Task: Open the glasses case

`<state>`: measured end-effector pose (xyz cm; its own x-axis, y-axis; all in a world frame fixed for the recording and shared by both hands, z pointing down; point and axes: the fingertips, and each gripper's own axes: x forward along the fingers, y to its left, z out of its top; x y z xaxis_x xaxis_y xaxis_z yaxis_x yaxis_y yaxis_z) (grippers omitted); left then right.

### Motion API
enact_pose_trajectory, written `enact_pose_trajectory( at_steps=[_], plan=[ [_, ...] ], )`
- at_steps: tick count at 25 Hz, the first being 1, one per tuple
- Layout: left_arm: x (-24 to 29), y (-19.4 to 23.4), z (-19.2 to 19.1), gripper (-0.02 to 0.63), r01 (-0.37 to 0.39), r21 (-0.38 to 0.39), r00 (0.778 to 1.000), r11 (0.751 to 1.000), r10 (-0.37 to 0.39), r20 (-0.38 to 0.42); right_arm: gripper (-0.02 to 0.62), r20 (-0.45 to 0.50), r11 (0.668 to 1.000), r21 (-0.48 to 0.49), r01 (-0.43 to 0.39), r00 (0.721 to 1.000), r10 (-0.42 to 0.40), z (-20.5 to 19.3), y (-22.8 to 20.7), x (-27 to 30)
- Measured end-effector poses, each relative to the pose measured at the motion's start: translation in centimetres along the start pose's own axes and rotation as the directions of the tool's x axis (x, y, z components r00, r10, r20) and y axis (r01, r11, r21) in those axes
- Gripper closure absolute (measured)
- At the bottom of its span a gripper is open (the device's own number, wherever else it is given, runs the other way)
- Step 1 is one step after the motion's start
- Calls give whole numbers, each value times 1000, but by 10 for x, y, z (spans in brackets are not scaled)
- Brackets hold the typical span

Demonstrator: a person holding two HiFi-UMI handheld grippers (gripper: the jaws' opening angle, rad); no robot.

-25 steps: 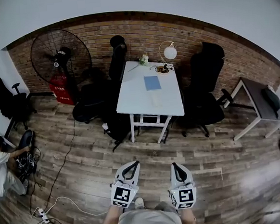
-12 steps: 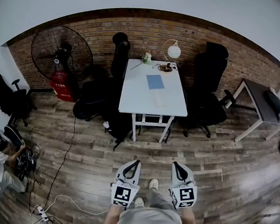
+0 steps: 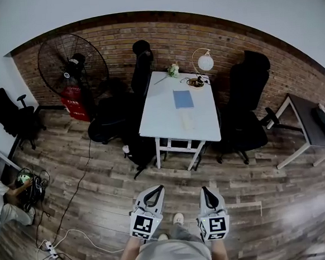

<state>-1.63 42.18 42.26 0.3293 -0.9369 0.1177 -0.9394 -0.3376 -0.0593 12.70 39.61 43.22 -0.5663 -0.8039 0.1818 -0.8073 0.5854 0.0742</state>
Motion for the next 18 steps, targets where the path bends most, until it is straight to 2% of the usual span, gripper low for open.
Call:
enact_pose_trajectory(
  at_steps=[11,18],
  plan=[
    [60,15,28,603,-37,34,999,999,36,28,589,54,1000,2,-24,998,24,26,-47,45],
    [98,16,31,603,-62,38,998,997,61,7,589,51,998,14,-58,997,58,22,-78,70]
  ],
)
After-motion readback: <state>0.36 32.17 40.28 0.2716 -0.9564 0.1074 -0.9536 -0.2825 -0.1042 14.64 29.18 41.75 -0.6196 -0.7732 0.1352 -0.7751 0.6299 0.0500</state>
